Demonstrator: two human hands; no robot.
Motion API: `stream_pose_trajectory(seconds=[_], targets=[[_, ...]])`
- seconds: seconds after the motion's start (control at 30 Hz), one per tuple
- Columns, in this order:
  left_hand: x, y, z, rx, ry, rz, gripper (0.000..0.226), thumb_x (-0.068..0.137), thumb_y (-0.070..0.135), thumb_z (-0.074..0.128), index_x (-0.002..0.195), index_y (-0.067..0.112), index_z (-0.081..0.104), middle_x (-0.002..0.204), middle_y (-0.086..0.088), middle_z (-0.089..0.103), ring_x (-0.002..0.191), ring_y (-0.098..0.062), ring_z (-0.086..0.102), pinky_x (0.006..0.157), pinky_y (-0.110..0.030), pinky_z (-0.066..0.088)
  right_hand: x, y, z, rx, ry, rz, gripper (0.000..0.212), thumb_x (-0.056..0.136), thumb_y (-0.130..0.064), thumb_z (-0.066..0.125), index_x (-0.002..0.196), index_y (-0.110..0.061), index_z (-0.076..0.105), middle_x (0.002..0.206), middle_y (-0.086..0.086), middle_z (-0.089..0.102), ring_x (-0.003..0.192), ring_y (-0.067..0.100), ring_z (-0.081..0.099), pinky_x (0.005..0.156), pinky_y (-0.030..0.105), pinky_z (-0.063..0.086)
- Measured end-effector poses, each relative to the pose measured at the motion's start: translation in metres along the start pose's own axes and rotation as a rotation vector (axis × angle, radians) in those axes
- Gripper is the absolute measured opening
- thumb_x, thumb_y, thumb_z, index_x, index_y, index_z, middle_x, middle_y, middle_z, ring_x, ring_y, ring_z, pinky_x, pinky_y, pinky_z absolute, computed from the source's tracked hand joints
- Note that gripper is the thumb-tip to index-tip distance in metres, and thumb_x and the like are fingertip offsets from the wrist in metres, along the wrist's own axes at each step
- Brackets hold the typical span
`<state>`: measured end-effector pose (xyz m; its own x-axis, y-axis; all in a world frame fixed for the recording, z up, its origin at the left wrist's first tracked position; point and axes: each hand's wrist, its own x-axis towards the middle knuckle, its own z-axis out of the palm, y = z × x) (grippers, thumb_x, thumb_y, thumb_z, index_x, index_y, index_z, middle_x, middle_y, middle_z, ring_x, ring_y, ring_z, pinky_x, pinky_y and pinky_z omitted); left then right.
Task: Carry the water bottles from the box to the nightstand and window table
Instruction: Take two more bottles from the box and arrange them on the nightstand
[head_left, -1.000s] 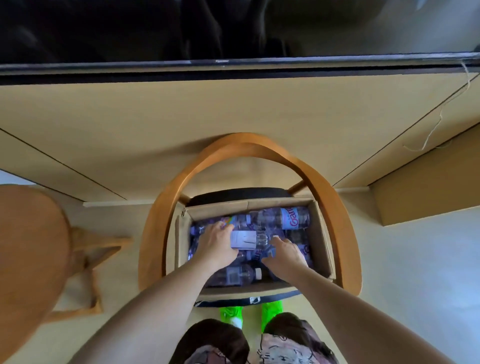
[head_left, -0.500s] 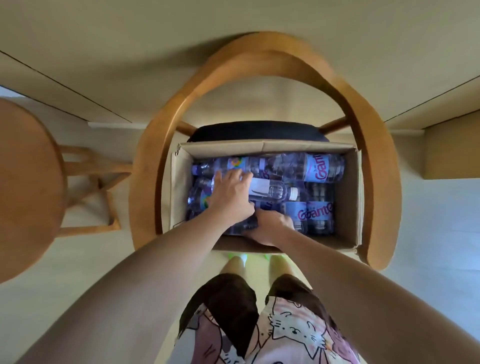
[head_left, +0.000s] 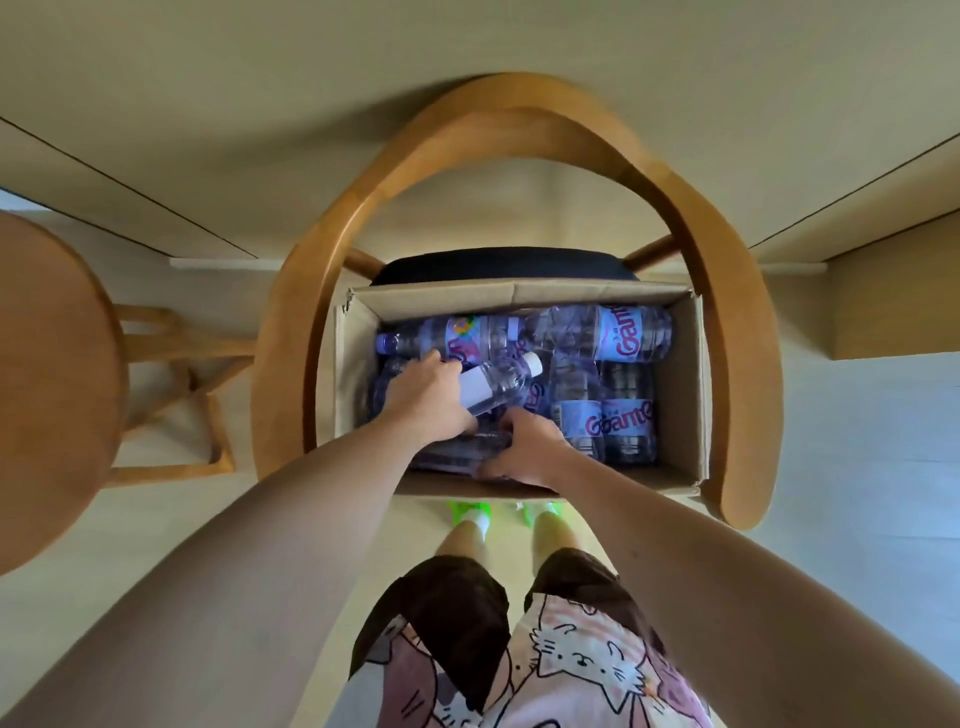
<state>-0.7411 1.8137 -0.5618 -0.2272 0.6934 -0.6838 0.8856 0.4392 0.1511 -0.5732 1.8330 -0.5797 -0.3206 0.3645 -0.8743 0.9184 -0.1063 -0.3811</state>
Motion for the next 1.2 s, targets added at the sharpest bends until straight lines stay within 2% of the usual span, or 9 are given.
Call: stream_pose_trajectory(seconds=[0.2,0.43,0.53,0.6,0.73,0.87,0.97,1.1,1.2], targets=[[-0.018,-0.02,-0.019,-0.095,-0.014,-0.113,0.061,0.057,0.041,0.084,0.097,0.02,0.043,0.101,-0.004,0.06,0.084,-0.026,0.054,0.061,-0.033,0.037,-0.023,-0.007,-0.02,0.041,0.141,0.008,0.066,0.053,-0.041,0.097,0.107,-0.023,0.064,0.099,-0.002,0.063,0.092,0.02,0.061,0.075,0.031,0.053],[-0.032,0.001,-0.071,-0.341,0.042,-0.113,0.075,0.061,0.039,0.081,0.124,0.014,0.048,0.099,0.0,0.057,0.083,-0.015,0.054,0.056,-0.028,0.035,-0.058,-0.05,-0.081,0.321,0.379,-0.092,0.076,0.047,-0.035,0.099,0.113,-0.029,0.061,0.097,-0.012,0.064,0.093,0.016,0.061,0.075,0.034,0.052],[-0.036,0.011,-0.11,-0.652,0.024,-0.132,0.084,0.056,0.035,0.078,0.132,0.011,0.051,0.107,-0.001,0.055,0.092,-0.015,0.053,0.062,-0.03,0.04,-0.078,-0.057,-0.117,0.711,0.361,-0.144,0.058,0.057,-0.018,0.095,0.108,-0.019,0.069,0.106,0.005,0.074,0.101,0.026,0.069,0.092,0.046,0.057],[-0.042,0.022,-0.135,-0.844,0.024,-0.082,0.074,0.055,0.028,0.076,0.126,0.017,0.056,0.122,-0.003,0.059,0.103,-0.021,0.055,0.07,-0.032,0.044,-0.094,-0.062,-0.143,1.01,0.272,-0.175,0.039,0.06,-0.013,0.089,0.097,-0.013,0.073,0.104,0.011,0.075,0.097,0.03,0.071,0.091,0.043,0.055],[-0.061,0.053,-0.182,-1.076,0.042,0.017,0.039,0.065,0.029,0.081,0.099,0.032,0.061,0.099,0.009,0.066,0.086,-0.011,0.061,0.065,-0.029,0.044,-0.122,-0.074,-0.183,1.239,0.2,-0.285,0.009,0.081,-0.021,0.075,0.086,-0.015,0.07,0.097,0.011,0.069,0.088,0.028,0.068,0.086,0.043,0.055],[-0.088,0.087,-0.228,-1.126,0.049,0.096,0.064,0.057,0.067,0.083,0.11,0.034,0.066,0.088,0.007,0.067,0.068,-0.01,0.06,0.06,-0.025,0.044,-0.139,-0.084,-0.206,1.421,0.237,-0.323,0.026,0.098,-0.042,0.062,0.094,-0.016,0.064,0.08,0.005,0.07,0.072,0.027,0.067,0.092,0.049,0.053],[-0.105,0.107,-0.253,-1.113,0.052,0.137,0.055,0.069,0.073,0.078,0.105,0.034,0.064,0.087,0.006,0.067,0.07,-0.013,0.06,0.06,-0.025,0.046,-0.161,-0.095,-0.223,1.613,0.162,-0.377,0.051,0.095,-0.062,0.055,0.074,-0.016,0.051,0.054,0.002,0.05,0.047,0.023,0.05,0.069,0.039,0.046],[-0.119,0.129,-0.274,-1.066,0.082,0.207,0.067,0.065,0.076,0.078,0.103,0.021,0.072,0.068,0.004,0.07,0.061,-0.019,0.065,0.057,-0.025,0.052,-0.195,-0.094,-0.242,1.414,0.269,-0.386,0.06,0.075,-0.07,0.074,0.081,-0.012,0.059,0.066,0.005,0.061,0.056,0.023,0.058,0.066,0.035,0.048],[-0.126,0.145,-0.283,-1.028,0.087,0.287,0.072,0.056,0.072,0.08,0.098,0.015,0.074,0.084,-0.007,0.077,0.076,-0.028,0.072,0.081,-0.041,0.06,-0.218,-0.087,-0.247,1.347,0.371,-0.392,0.066,0.075,-0.068,0.076,0.098,-0.008,0.063,0.084,0.013,0.068,0.07,0.027,0.064,0.072,0.036,0.053]])
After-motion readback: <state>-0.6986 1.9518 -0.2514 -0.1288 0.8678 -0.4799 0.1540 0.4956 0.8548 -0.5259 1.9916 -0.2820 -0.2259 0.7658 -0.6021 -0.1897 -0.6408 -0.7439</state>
